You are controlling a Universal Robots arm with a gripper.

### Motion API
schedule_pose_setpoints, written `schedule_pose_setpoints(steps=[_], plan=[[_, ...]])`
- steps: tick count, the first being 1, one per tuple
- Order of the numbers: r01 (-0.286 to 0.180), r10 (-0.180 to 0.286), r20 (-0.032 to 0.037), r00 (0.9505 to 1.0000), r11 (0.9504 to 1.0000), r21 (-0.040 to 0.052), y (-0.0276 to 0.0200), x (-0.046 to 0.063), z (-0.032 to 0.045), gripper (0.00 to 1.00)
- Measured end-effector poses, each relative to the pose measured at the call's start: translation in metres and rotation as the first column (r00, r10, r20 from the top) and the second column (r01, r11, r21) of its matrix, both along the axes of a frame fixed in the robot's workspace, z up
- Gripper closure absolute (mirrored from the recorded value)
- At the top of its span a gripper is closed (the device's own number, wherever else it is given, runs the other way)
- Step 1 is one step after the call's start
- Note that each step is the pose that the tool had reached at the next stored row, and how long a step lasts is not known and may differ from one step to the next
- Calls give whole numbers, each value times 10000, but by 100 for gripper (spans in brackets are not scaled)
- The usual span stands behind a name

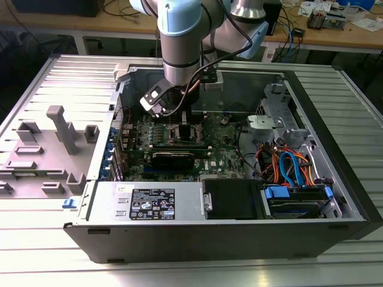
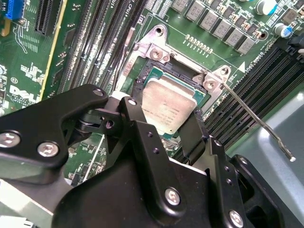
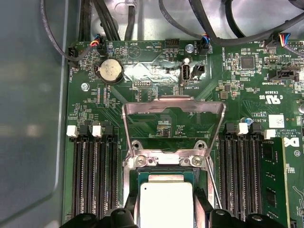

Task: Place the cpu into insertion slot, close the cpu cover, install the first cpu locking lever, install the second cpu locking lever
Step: 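Place the cpu into insertion slot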

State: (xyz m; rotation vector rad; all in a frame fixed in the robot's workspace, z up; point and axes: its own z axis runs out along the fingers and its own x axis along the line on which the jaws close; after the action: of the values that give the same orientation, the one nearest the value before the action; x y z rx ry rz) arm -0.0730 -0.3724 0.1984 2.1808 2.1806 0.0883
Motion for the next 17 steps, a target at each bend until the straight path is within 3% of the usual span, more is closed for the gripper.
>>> schedule_pose_setpoints(steps=[17], plan=[[1,-1,0,10000,10000,7,-12,-7,-40,45]])
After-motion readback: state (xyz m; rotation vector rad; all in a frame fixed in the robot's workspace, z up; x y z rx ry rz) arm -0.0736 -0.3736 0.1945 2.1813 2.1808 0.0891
